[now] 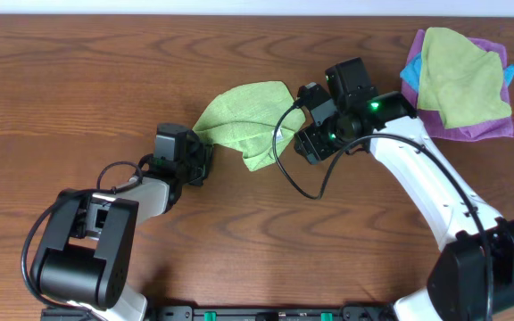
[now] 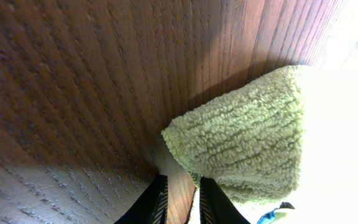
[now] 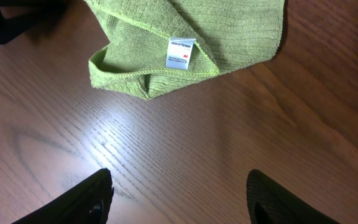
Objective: Fold the cloth
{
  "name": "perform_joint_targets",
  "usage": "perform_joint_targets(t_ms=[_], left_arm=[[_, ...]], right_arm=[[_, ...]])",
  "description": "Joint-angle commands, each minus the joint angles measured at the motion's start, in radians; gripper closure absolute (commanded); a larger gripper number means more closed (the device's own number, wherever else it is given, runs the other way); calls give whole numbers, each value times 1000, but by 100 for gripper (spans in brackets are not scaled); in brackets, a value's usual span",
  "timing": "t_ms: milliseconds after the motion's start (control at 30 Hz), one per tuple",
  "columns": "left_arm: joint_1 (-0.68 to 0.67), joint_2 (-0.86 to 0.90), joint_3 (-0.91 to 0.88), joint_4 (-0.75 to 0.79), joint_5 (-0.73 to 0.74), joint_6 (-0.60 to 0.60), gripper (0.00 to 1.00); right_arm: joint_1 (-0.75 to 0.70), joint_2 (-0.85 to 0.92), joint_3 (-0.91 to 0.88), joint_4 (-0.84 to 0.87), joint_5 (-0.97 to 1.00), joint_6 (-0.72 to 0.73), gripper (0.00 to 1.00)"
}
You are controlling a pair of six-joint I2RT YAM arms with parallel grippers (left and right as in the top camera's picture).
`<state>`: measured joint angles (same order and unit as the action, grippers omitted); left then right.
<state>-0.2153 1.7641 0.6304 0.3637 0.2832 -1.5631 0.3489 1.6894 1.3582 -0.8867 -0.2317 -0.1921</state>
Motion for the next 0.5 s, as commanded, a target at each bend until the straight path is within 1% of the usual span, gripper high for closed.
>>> perform_joint_targets(t_ms=[0,333,467], left_arm=[[15,104,-83,-98,-164,15,80],[17,129,-83,-97,-169,14,80],[42,129,-83,-93,-171,14,80]], right_arm=[[-4,-2,0,1,0,4,31],[-4,-2,0,1,0,4,31],[-5,-2,0,2,0,4,31]])
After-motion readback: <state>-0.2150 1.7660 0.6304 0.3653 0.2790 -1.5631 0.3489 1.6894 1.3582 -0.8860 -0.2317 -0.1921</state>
